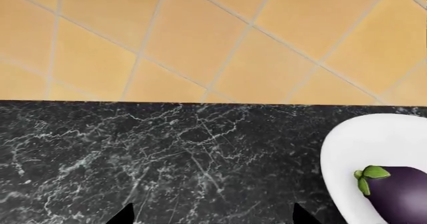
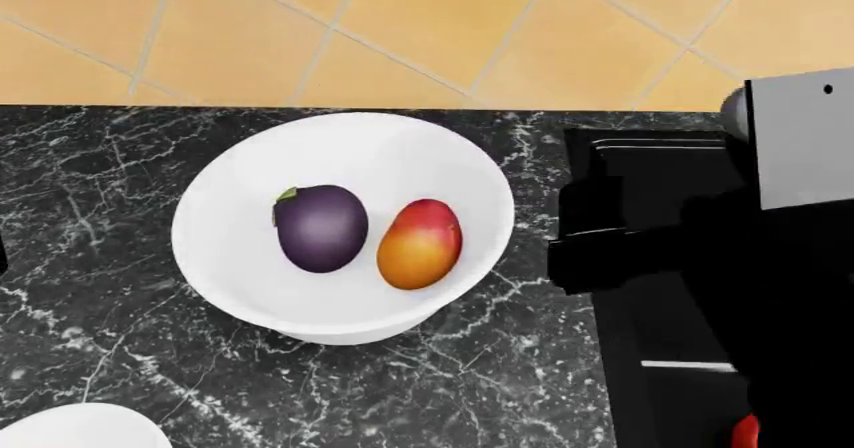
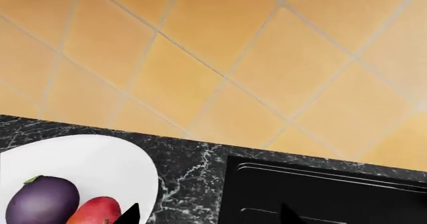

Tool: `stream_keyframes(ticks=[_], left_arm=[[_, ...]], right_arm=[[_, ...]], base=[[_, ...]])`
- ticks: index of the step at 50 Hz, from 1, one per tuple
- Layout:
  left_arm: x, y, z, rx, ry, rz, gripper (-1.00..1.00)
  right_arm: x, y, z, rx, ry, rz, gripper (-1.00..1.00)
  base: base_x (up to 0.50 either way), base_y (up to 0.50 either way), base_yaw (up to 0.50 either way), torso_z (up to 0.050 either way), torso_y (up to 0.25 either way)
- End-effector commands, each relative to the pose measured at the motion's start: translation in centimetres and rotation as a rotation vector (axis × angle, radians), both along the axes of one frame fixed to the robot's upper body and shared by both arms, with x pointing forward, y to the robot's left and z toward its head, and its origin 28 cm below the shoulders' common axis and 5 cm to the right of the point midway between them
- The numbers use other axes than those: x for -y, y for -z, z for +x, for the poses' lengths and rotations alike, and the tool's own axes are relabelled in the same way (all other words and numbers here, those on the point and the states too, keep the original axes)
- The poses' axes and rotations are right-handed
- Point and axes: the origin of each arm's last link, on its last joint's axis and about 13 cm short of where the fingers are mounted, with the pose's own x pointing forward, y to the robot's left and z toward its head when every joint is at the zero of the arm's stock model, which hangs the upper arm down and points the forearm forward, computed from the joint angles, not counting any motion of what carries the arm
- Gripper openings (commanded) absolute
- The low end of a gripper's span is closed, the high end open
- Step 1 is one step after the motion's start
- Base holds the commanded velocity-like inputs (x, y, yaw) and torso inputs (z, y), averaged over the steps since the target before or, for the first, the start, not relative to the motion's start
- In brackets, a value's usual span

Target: Pick the eggplants and mangos from the sink and place them in one bowl. Place the bell pepper in the other bowl. Then turn off the sink faucet.

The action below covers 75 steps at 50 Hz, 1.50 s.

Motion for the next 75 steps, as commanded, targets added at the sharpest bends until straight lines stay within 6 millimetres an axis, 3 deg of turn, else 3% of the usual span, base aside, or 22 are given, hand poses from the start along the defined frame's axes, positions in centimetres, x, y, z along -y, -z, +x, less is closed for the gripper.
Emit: stream_keyframes(ticks=[1,21,28,43,75], left_arm=[[0.1,0.2,-0.5,0.039,0.001,0.037,1.00],[0.5,1.1,-0.9,0.026,-0.003,0.017,1.00],[0.8,1.2,-1.0,0.027,0.006,0.013,1.00],[0.9,0.9,-1.8,0.039,0.009,-0.011,1.00],[1.2,1.6,-1.1,0.030,0.014,-0.028,1.00]], right_arm=[[0.1,1.1,-3.8,0.004,0.052,-0.010,1.00],[0.6,1.6,-4.8,0.004,0.129,0.025,1.00],[0.7,0.7,-4.8,0.032,0.137,0.041,1.00],[0.9,1.2,-5.0,0.013,0.141,0.023,1.00],[0.9,2.1,-5.6,-0.013,0.170,0.027,1.00]], base=[[-0.11,0.00,0.00,0.000,0.000],[-0.31,-0.24,0.00,0.000,0.000],[0.00,-0.50,0.00,0.000,0.000],[0.00,-0.50,0.00,0.000,0.000],[0.00,-0.50,0.00,0.000,0.000]])
